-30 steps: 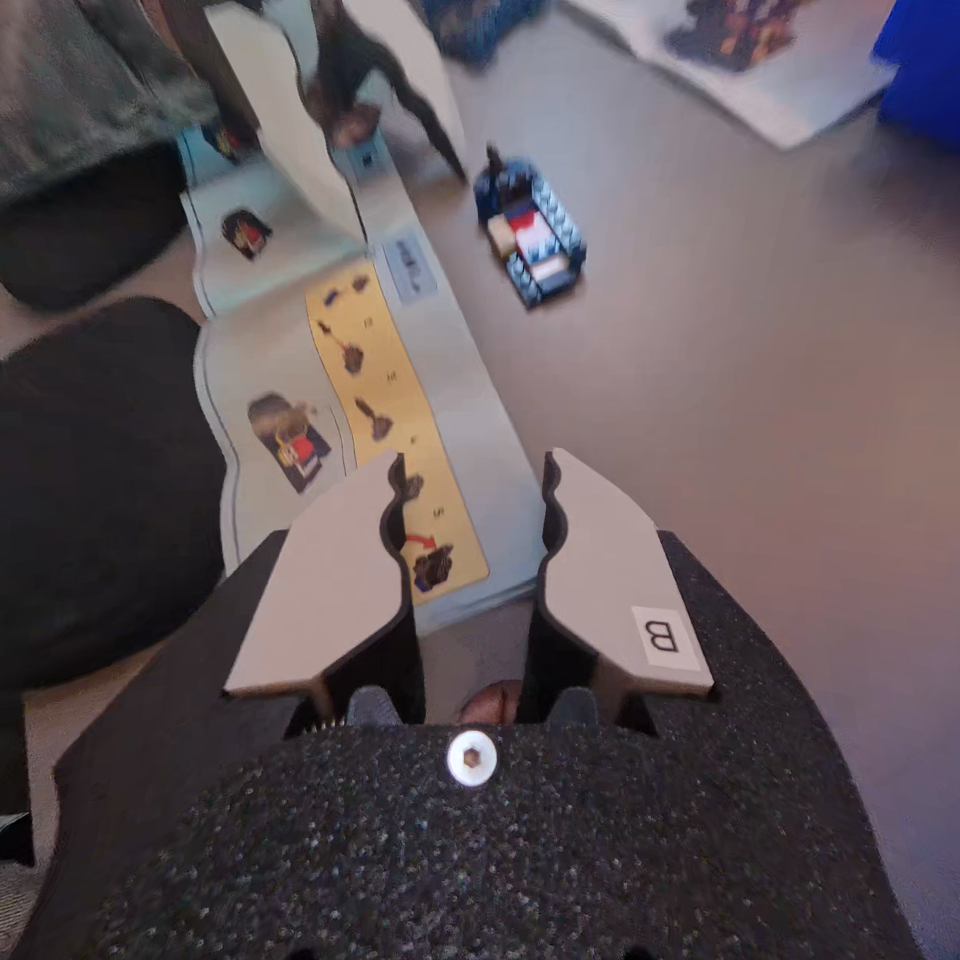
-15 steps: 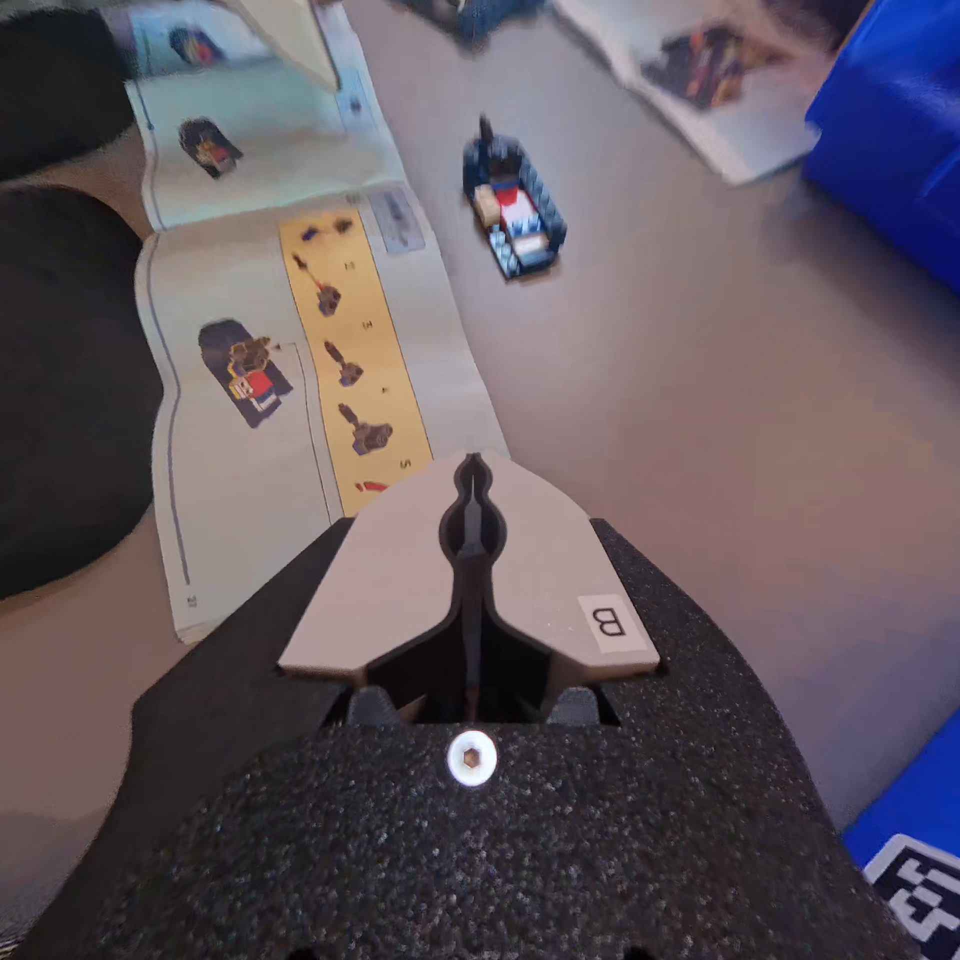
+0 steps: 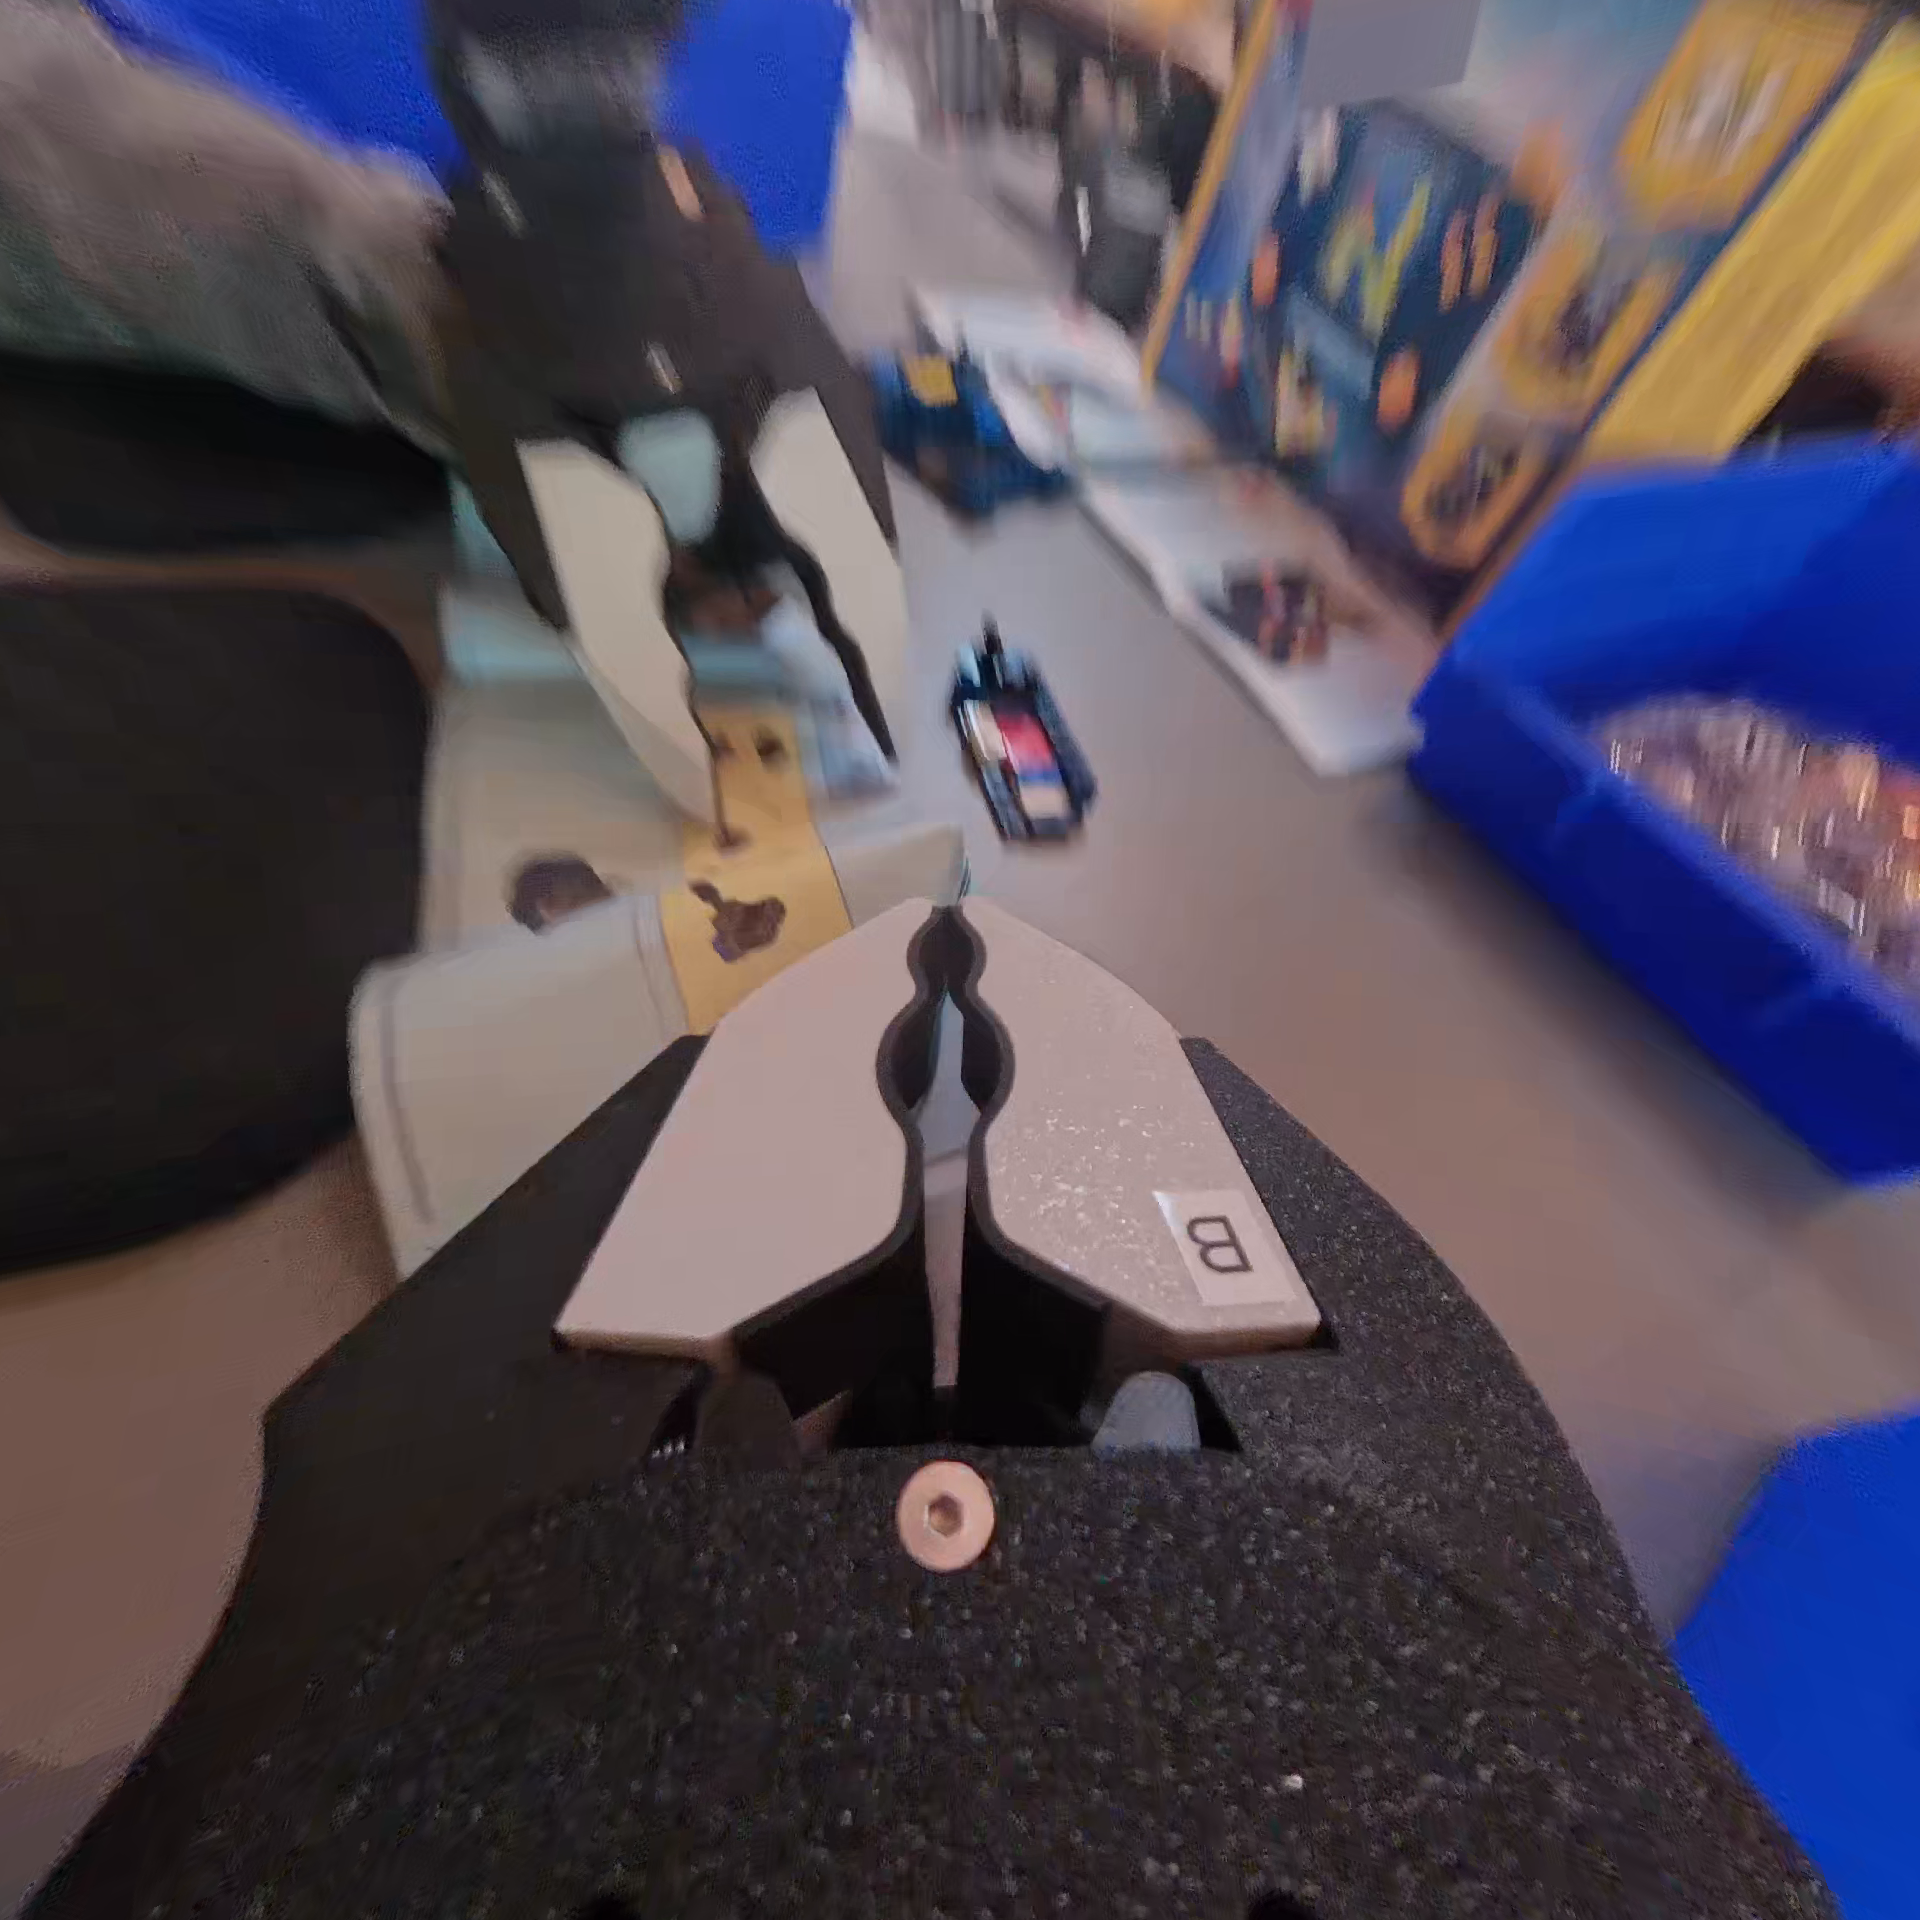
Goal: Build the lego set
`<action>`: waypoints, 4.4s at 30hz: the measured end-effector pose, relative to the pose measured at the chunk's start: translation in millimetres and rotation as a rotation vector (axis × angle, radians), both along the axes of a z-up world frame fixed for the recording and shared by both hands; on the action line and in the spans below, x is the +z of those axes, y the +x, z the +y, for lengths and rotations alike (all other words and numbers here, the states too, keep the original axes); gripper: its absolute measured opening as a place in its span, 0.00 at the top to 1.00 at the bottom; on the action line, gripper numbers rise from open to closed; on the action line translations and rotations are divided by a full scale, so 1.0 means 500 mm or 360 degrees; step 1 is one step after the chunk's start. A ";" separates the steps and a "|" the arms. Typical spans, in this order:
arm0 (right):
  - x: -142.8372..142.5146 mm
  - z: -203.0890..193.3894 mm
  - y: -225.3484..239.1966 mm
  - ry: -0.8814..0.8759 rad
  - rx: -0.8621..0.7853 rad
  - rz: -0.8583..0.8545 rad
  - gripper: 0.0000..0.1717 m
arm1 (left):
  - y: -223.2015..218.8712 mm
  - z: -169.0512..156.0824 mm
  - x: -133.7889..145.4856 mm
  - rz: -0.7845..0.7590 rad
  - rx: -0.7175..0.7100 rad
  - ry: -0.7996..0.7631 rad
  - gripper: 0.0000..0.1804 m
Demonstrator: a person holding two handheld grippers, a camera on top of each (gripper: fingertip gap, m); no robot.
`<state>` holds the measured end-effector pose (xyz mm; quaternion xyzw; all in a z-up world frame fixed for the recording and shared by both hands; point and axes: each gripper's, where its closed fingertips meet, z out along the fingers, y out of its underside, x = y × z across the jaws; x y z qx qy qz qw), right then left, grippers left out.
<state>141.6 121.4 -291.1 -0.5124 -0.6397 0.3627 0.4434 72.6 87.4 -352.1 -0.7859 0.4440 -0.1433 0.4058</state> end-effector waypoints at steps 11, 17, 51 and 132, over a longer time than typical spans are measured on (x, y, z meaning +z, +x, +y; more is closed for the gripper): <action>0.072 -0.110 -0.035 -0.0159 0.0446 0.0350 1.00 | 0.074 -0.037 0.166 -0.0311 -0.0386 0.0777 0.71; 0.062 -0.121 -0.059 -0.0160 0.0464 0.0349 1.00 | 0.056 -0.035 0.171 -0.0380 -0.0350 0.0727 0.90; 0.140 -0.191 -0.135 -0.1603 0.0849 0.0558 0.80 | -0.021 -0.092 0.227 -0.0544 -0.0512 0.0652 0.99; 0.101 -0.150 -0.116 -0.1359 0.0531 0.0392 1.00 | -0.061 -0.090 0.225 -0.0524 -0.0483 0.0721 0.92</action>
